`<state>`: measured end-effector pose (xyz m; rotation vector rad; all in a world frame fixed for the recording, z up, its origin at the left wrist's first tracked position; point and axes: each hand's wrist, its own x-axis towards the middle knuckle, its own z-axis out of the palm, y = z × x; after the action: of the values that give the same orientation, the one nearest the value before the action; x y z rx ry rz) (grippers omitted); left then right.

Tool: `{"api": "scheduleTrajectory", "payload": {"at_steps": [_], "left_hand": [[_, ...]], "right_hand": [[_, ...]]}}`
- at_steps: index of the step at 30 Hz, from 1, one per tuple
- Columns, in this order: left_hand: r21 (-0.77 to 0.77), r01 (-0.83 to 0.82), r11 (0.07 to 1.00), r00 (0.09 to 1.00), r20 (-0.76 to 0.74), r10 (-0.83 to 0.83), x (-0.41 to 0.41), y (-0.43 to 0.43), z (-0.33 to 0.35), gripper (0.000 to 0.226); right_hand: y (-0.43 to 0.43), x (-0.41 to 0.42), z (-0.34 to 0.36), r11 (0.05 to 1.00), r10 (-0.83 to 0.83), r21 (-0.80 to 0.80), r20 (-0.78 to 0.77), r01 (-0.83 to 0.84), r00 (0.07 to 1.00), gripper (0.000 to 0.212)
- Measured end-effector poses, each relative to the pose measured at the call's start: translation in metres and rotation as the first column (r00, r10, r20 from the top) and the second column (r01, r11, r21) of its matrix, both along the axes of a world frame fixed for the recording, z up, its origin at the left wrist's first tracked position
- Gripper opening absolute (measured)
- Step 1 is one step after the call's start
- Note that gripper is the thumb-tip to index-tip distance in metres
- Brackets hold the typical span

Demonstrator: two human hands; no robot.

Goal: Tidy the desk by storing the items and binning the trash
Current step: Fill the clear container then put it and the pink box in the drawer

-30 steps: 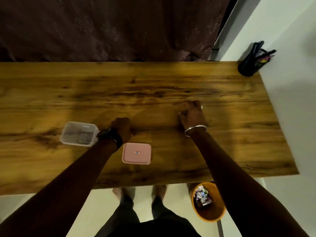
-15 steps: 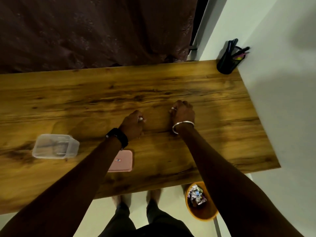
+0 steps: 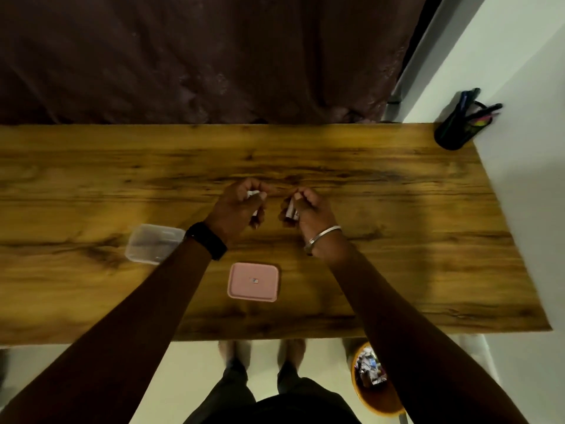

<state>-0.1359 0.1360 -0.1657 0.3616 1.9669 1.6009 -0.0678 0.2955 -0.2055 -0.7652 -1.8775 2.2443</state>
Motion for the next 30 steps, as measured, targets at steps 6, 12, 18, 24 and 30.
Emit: {"api": "scheduleTrajectory", "payload": {"at_steps": [6, 12, 18, 24, 30], "left_hand": [[0.049, -0.209, 0.977, 0.953, -0.211, 0.215, -0.013, -0.094, 0.001, 0.017], [0.052, -0.328, 0.943, 0.836, -0.448, 0.316, -0.016, -0.176, -0.012, 0.02], [0.053, -0.379, 0.924, 0.723, -0.606, 0.331, -0.013, -0.192, -0.039, 0.021], [0.061, -0.413, 0.909, 0.726, -0.58, 0.369, -0.005, -0.2, -0.065, 0.025], [0.178, -0.407, 0.896, 0.805, -0.395, 0.444, -0.003, -0.204, -0.057, 0.033]], "right_hand": [[-0.096, -0.028, 0.018, 0.955, 0.24, -0.165, -0.067, -0.248, 0.969, 0.029], [-0.174, -0.045, 0.013, 0.925, 0.358, 0.203, -0.177, -0.322, 0.917, 0.017], [-0.219, -0.046, -0.006, 0.872, 0.338, 0.442, -0.239, -0.208, 0.91, 0.015], [-0.229, -0.042, -0.02, 0.848, 0.284, 0.509, -0.208, -0.144, 0.936, 0.015], [-0.224, -0.048, -0.015, 0.938, 0.183, 0.328, -0.206, -0.109, 0.961, 0.024]]}}
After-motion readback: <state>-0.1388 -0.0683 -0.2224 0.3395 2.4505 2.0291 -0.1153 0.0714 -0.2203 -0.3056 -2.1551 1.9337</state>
